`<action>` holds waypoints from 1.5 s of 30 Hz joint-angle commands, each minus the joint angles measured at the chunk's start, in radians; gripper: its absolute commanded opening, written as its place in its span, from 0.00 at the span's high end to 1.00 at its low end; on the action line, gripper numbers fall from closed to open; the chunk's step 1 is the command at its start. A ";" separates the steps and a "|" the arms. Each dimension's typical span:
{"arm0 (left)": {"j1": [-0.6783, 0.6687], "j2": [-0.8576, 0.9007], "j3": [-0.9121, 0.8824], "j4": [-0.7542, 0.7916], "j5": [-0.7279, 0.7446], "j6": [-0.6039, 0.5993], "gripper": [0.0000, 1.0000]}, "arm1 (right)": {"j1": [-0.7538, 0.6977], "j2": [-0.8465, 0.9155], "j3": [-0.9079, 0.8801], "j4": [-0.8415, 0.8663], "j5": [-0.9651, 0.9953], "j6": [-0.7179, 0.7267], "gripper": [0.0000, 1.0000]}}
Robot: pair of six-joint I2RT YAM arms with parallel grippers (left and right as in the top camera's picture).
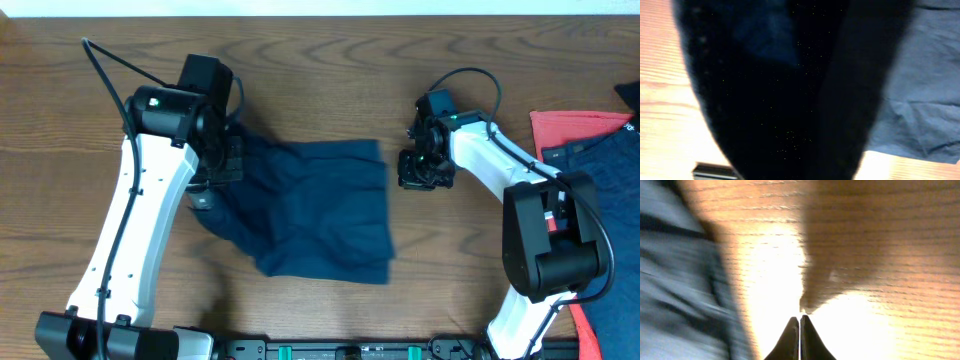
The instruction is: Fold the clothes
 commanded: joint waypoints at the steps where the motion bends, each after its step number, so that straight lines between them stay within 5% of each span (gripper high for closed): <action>1: 0.006 0.000 0.037 -0.006 -0.076 0.052 0.94 | 0.005 0.014 0.001 0.008 -0.004 -0.015 0.97; 15: -0.009 0.000 0.033 0.036 0.153 0.014 0.93 | 0.141 0.154 0.000 0.117 -0.192 -0.021 0.99; 30: -0.290 0.116 -0.029 0.170 0.180 -0.233 0.93 | 0.145 0.158 0.000 0.100 -0.187 -0.027 0.99; 38: -0.350 0.260 -0.029 0.200 0.170 -0.270 0.92 | 0.141 0.158 0.000 0.093 -0.187 -0.027 0.99; 40: -0.349 0.280 -0.029 0.216 0.175 -0.294 0.68 | 0.141 0.158 0.000 0.093 -0.187 -0.027 0.99; 45: -0.345 0.274 -0.014 0.238 0.233 -0.289 0.32 | 0.131 0.158 0.000 0.085 -0.186 -0.027 0.99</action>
